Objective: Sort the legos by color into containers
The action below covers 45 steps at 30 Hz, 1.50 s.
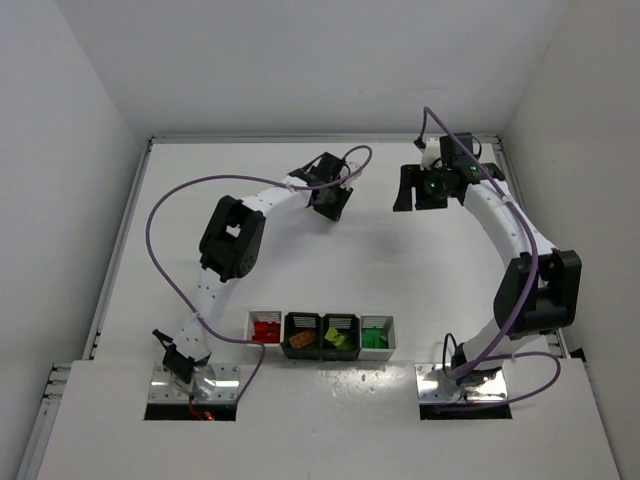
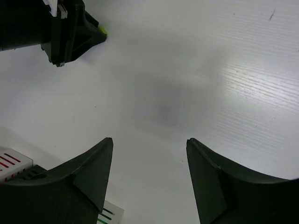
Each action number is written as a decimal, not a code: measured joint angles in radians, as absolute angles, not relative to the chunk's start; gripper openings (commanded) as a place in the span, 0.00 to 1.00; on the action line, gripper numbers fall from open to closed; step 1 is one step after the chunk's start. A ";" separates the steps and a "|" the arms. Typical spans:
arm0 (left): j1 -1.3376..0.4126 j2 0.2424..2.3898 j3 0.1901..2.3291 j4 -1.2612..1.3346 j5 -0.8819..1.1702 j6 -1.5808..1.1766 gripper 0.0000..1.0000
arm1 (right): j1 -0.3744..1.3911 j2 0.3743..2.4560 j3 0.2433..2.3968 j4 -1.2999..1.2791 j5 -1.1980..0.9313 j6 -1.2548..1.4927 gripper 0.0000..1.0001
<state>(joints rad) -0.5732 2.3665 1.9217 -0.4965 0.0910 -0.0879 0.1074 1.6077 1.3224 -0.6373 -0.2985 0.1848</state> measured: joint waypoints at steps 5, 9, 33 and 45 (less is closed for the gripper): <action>-0.598 2.368 1.921 -0.490 0.077 -0.062 0.12 | 0.093 1.618 1.310 -0.638 -0.309 0.184 0.65; -0.614 2.357 1.897 -0.467 0.092 -0.039 0.06 | 0.083 1.620 1.299 -0.640 -0.329 0.179 0.65; -0.867 1.465 1.325 -0.874 0.696 0.547 0.07 | 0.073 1.620 1.187 -0.660 -0.533 0.066 0.64; -1.065 1.524 1.317 -0.985 0.599 0.682 0.15 | 0.074 1.620 1.187 -0.661 -0.562 0.052 0.64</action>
<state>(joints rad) -1.0645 1.5242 1.3174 -0.9852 0.5987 0.6815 0.0742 1.6203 1.1873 -0.6605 -0.5621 0.0517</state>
